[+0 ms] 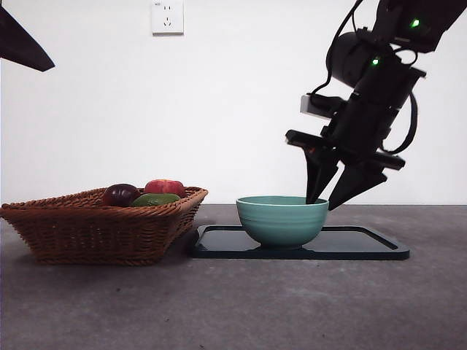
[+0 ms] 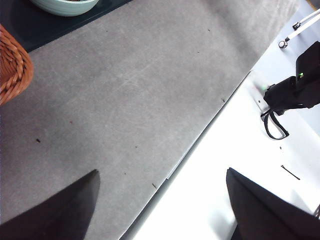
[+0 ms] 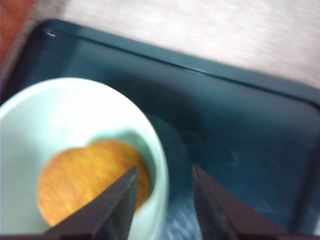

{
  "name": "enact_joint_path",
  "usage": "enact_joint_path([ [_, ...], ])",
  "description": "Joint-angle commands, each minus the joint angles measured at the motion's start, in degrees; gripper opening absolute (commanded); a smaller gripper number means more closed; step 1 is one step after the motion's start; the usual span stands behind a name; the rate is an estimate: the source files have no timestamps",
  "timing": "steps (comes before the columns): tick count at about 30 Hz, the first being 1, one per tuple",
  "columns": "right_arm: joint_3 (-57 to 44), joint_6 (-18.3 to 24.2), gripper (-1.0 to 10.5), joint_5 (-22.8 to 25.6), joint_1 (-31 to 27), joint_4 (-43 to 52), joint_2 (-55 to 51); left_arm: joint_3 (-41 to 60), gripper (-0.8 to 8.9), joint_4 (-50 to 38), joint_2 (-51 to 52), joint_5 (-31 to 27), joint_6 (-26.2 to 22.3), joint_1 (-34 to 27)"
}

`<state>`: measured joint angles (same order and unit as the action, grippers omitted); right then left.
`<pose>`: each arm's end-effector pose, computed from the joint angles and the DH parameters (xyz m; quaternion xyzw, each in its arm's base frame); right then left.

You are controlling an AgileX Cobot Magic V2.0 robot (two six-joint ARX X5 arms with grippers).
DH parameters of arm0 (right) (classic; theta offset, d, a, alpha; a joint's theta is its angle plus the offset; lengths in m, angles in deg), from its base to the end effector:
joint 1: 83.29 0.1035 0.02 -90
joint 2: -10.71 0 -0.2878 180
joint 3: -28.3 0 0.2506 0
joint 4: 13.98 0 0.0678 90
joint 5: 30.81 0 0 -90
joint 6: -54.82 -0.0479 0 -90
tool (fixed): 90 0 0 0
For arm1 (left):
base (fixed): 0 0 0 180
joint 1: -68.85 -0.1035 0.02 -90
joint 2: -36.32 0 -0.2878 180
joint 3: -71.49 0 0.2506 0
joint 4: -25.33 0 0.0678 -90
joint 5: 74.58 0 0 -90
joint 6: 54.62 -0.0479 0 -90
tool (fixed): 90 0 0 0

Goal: Pick up the wifruite, put it on the bowl, pick up the plate, put it on desk

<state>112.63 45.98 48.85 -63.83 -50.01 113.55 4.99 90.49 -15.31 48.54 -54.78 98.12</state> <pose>0.3632 0.1375 0.2109 0.0299 0.4730 0.1927 0.8592 0.1202 -0.0974 0.3104 -0.0132 0.4240 -0.4695 0.7744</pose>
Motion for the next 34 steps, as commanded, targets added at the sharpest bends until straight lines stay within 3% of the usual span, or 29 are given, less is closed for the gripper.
enact_joint_path([
  [1, 1.64, -0.09, 1.8, 0.28, -0.15, -0.76, -3.37, -0.44, 4.05, -0.31, -0.31, 0.33, -0.74, 0.42],
  [8, 1.64, 0.46, 1.8, -0.81, -0.09, -8.11, -14.36, -0.44, 4.05, -0.28, -0.31, 0.31, -0.96, 0.42],
  [13, 1.64, 1.97, 1.8, -5.01, 0.57, -16.35, -23.34, -0.44, 4.05, -0.28, -0.31, 0.31, -1.16, 0.42],
  [22, 1.46, 3.54, 1.8, -5.03, 2.84, -27.63, -36.85, -0.44, 4.05, -0.28, -0.31, 0.31, -1.38, 0.42],
  [34, -9.01, 4.76, 1.7, -5.51, 7.56, -29.44, -52.02, -0.44, 4.05, -0.26, -0.31, 0.31, -1.99, 0.42],
])
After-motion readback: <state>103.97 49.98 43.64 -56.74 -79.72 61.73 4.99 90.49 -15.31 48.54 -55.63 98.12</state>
